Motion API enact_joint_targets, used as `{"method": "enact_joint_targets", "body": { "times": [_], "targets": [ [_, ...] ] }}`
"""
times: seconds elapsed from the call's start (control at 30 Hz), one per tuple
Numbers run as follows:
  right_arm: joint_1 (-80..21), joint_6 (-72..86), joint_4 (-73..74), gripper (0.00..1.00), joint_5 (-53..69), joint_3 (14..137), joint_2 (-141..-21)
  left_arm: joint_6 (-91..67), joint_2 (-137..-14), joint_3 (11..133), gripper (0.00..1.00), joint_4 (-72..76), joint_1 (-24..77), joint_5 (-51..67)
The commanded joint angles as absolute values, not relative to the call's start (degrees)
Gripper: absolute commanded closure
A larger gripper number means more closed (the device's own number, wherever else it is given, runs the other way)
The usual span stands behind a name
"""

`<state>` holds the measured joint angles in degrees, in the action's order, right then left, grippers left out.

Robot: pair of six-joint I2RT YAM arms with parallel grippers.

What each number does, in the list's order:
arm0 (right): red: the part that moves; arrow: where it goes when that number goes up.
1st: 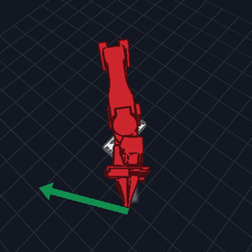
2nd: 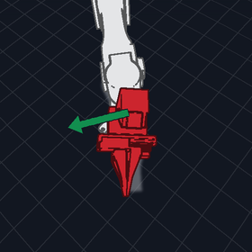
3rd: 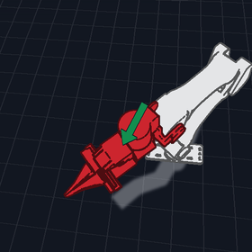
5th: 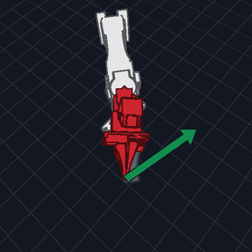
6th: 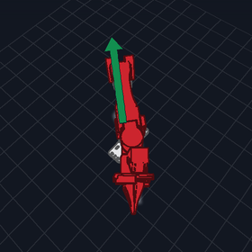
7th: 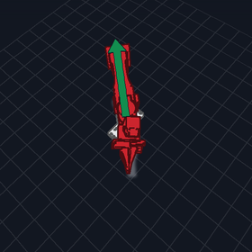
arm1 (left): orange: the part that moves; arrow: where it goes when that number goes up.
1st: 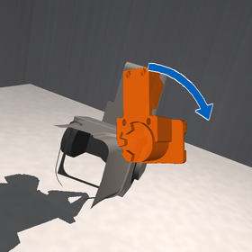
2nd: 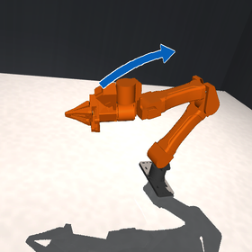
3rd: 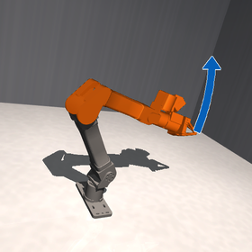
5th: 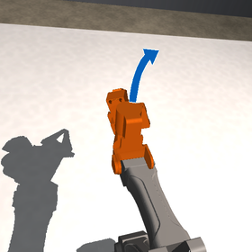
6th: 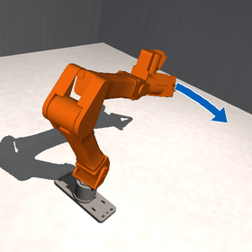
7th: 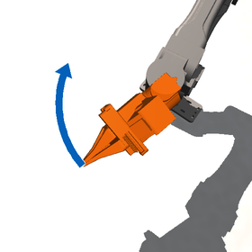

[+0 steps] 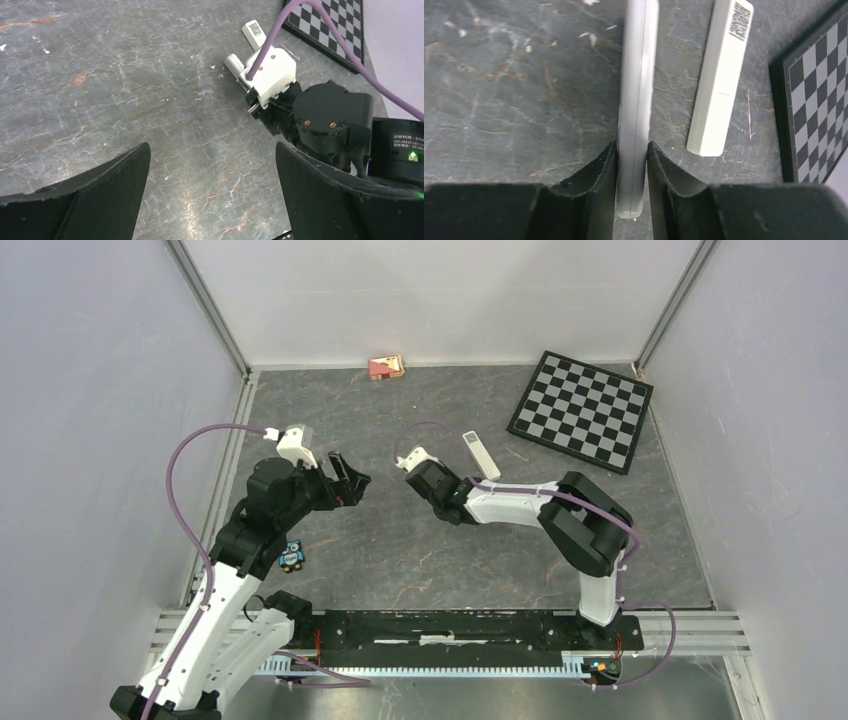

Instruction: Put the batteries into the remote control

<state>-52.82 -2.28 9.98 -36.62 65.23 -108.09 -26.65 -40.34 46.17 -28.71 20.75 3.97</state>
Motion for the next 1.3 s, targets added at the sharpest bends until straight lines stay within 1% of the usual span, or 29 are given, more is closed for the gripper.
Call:
{"method": "enact_joint_targets", "body": {
  "times": [0.0, 0.07, 0.17, 0.27, 0.33, 0.43, 0.57, 0.6, 0.73, 0.87, 1.03, 1.13, 1.27],
  "targets": [
    [-55.33, -3.67, 13.87, 0.65, -40.78, 70.31, -111.13, -24.85, -39.7, 49.09, 0.0, -30.9, 20.76, -2.35],
    [-56.02, -3.34, 14.91, 0.59, -40.84, 70.92, -111.87, -25.52, -39.72, 49.97, 0.0, -32.12, 20.83, -4.16],
    [-56.6, -2.62, 15.96, 0.44, -39.45, 71.0, -111.39, -26.0, -39.72, 51.06, 0.0, -33.59, 20.83, -5.31],
    [-56.6, -0.52, 18.59, 0.33, -34.46, 71.8, -109.43, -25.92, -39.17, 52.31, 0.0, -34.85, 20.83, -5.21],
    [-56.47, 1.41, 18.7, 0.26, -29.98, 70.82, -106.05, -25.27, -38.65, 53.19, 0.0, -35.37, 20.82, -4.47],
    [-55.7, 6.15, 19.04, 0.2, -24.66, 67.42, -98.08, -21.36, -38.26, 55.02, 0.0, -36.17, 20.81, -0.52],
    [-54.57, 12.08, 20.79, 0.03, -26.76, 60.48, -85.18, -19.95, -37.35, 57.44, 0.0, -40.32, 20.81, -2.67],
    [-54.3, 13.28, 21.97, 0.02, -29.06, 58.76, -81.41, -19.81, -36.66, 57.63, 0.0, -41.02, 20.78, -3.15],
    [-53.33, 18.62, 30.17, 0.02, -41.69, 55.37, -68.34, -19.09, -33.72, 57.72, 0.0, -41.74, 20.82, -2.08],
    [-52.73, 25.29, 40.06, 0.02, -51.89, 54.03, -53.75, -17.63, -30.45, 59.03, 0.0, -43.13, 20.75, -0.72],
    [-52.73, 29.64, 48.46, 0.02, -63.57, 54.82, -37.13, -17.49, -26.34, 61.07, 0.0, -44.98, 20.78, -3.44],
    [-52.76, 28.78, 49.92, 0.02, -69.21, 56.94, -28.67, -16.63, -23.85, 62.76, 0.0, -45.83, 20.8, -6.52],
    [-52.73, 24.54, 47.07, 0.02, -73.51, 59.29, -21.06, -15.43, -20.77, 64.84, 0.0, -46.05, 20.81, -12.57]
  ]
}}
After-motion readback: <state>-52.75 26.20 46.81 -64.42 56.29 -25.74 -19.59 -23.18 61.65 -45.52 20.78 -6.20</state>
